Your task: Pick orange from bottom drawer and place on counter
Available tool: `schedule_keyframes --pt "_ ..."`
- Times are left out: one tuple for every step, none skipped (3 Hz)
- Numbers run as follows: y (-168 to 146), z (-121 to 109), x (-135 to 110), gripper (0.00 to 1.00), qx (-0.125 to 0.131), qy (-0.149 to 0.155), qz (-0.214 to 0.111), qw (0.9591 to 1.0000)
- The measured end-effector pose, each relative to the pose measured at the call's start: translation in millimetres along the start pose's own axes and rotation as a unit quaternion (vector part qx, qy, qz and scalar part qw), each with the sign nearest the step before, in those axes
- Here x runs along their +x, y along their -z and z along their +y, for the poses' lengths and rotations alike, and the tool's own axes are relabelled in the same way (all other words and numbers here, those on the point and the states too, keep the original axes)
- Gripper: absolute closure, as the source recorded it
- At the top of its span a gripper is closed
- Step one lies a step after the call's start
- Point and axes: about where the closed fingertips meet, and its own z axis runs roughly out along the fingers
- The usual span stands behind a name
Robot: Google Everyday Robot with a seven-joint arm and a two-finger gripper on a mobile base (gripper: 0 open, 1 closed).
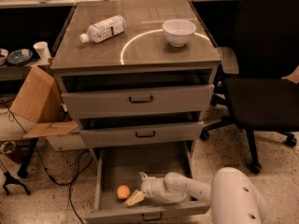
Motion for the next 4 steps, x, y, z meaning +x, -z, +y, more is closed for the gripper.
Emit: schedule_keyframes --pt "-13 -1 -7 0.0 0.004 -0.009 0.002 1.0" --pt "-29 1 -8 0.0 -0.001 -0.015 0.007 0.9999" --pt "-48 7 -8 0.0 -0.016 -0.014 0.012 0.9997" --pt "-55 11 5 0.0 -0.031 -0.02 0.011 0.9992"
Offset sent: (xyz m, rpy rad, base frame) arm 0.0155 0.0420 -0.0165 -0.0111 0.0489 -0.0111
